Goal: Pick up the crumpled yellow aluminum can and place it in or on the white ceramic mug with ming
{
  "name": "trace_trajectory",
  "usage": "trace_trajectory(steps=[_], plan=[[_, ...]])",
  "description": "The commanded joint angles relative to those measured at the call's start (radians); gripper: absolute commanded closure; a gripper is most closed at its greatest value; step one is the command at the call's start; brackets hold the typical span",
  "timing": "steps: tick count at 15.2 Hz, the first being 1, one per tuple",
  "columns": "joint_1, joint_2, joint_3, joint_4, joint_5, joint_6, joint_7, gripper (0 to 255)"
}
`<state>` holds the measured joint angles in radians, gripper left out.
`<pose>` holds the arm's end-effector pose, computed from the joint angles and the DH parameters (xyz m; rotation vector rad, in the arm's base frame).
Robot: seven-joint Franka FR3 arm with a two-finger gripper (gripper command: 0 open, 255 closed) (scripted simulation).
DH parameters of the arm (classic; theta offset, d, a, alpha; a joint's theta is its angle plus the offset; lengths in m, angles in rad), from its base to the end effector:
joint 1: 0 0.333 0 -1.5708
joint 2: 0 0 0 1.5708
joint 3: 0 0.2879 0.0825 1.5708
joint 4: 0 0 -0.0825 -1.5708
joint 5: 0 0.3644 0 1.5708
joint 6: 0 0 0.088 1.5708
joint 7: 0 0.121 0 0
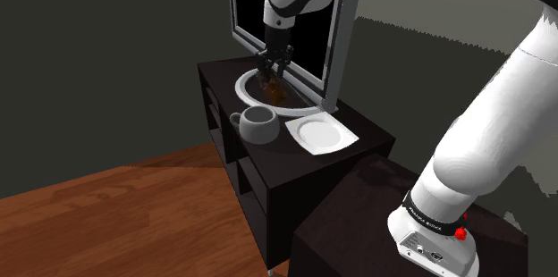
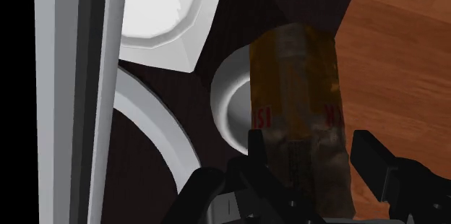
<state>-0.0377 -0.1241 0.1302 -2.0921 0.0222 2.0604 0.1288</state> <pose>0.5106 0.0502 0.4511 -3.1235 0.0720 -0.1414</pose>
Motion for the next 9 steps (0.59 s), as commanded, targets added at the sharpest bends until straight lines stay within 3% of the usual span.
trace_trajectory(steps=[1,4,9], plan=[[0.001,0.074,0.005,0.091,-0.011,-0.017,0.012,255],[0.005,0.210,0.010,0.271,-0.033,-0.063,0.027,255],[0.006,0.223,0.009,0.220,-0.035,0.001,0.029,255]])
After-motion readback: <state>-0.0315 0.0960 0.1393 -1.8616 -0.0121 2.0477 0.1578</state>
